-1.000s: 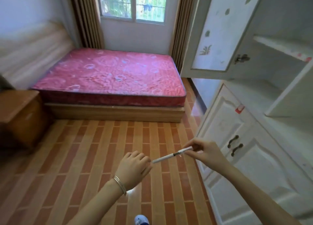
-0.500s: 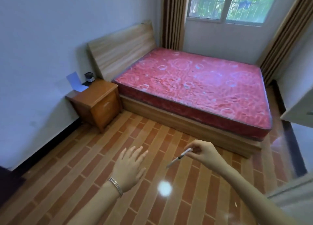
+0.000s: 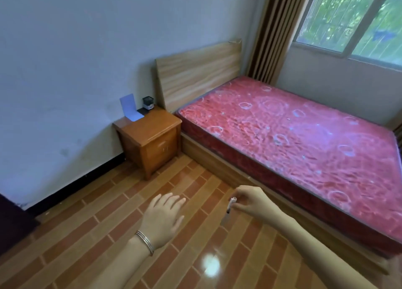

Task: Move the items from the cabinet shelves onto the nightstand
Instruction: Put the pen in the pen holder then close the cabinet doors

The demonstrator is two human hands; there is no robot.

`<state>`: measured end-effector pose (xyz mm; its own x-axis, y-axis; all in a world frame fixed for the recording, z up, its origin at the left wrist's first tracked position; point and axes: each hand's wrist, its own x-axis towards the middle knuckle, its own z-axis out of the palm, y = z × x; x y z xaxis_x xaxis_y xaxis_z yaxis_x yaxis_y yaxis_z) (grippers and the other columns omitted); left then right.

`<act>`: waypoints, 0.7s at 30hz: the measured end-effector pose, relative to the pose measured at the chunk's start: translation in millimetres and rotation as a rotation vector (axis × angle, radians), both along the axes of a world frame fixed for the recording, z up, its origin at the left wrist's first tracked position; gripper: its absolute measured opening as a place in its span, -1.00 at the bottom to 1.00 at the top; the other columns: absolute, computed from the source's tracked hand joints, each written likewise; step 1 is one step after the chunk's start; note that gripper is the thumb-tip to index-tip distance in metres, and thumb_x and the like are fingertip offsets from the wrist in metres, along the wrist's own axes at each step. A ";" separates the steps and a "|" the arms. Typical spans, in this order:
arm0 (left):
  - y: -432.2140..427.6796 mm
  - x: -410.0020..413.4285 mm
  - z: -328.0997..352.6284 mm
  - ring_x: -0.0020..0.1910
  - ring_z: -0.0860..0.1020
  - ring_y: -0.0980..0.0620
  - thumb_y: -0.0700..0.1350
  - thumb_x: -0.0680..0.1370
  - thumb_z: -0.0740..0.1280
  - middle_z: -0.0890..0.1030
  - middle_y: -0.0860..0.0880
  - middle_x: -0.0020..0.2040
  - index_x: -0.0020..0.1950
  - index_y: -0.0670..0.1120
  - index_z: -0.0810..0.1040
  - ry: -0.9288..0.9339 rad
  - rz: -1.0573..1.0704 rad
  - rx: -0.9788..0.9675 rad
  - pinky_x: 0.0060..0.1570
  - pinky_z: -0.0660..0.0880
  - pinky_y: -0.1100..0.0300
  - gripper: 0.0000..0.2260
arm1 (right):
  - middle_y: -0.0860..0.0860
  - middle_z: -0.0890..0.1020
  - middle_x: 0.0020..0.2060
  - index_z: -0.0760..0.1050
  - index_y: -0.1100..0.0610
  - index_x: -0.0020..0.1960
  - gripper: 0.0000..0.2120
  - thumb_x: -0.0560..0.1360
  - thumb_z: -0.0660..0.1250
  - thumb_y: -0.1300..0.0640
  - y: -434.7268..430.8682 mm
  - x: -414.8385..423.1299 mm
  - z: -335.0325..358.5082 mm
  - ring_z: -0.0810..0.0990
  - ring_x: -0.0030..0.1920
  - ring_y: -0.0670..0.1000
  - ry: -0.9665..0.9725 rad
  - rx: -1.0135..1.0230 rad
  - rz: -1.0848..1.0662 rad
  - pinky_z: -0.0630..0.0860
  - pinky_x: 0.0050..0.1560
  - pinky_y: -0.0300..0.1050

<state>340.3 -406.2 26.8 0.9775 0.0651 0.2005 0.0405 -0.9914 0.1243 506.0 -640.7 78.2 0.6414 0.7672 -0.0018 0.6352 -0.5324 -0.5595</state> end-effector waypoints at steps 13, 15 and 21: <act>141.0 148.3 -0.1 -0.05 0.62 0.06 0.13 0.43 0.10 0.66 0.05 -0.05 0.08 0.01 0.64 -0.011 0.060 0.012 -0.10 0.56 0.16 -0.57 | -0.09 0.66 -0.25 0.60 0.15 -0.16 -0.97 0.43 0.40 0.18 152.3 153.1 7.4 0.61 -0.22 -0.19 0.071 0.079 0.057 0.54 -0.17 -0.23; 158.4 169.5 -9.2 -0.08 0.62 0.09 0.12 0.43 0.22 0.66 0.07 -0.07 0.07 0.01 0.64 -0.004 0.072 0.018 -0.13 0.56 0.18 -0.65 | -0.09 0.66 -0.24 0.60 0.14 -0.16 -0.97 0.43 0.40 0.18 169.6 180.8 -2.2 0.61 -0.21 -0.19 0.091 0.065 0.061 0.54 -0.16 -0.23; 201.0 256.8 -26.2 -0.13 0.62 0.09 0.09 0.28 0.48 0.65 0.09 -0.12 0.02 0.03 0.65 -0.006 0.133 0.057 -0.16 0.54 0.19 -0.66 | -0.14 0.63 -0.22 0.58 0.01 -0.17 -0.97 0.43 0.36 0.10 229.9 283.5 -21.1 0.59 -0.17 -0.19 0.099 0.014 0.143 0.53 -0.13 -0.22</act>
<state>597.1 -205.2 0.6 0.9600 0.1819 0.2130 0.1711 -0.9829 0.0684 789.5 -410.8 57.1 0.5233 0.8508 -0.0480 0.6454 -0.4325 -0.6296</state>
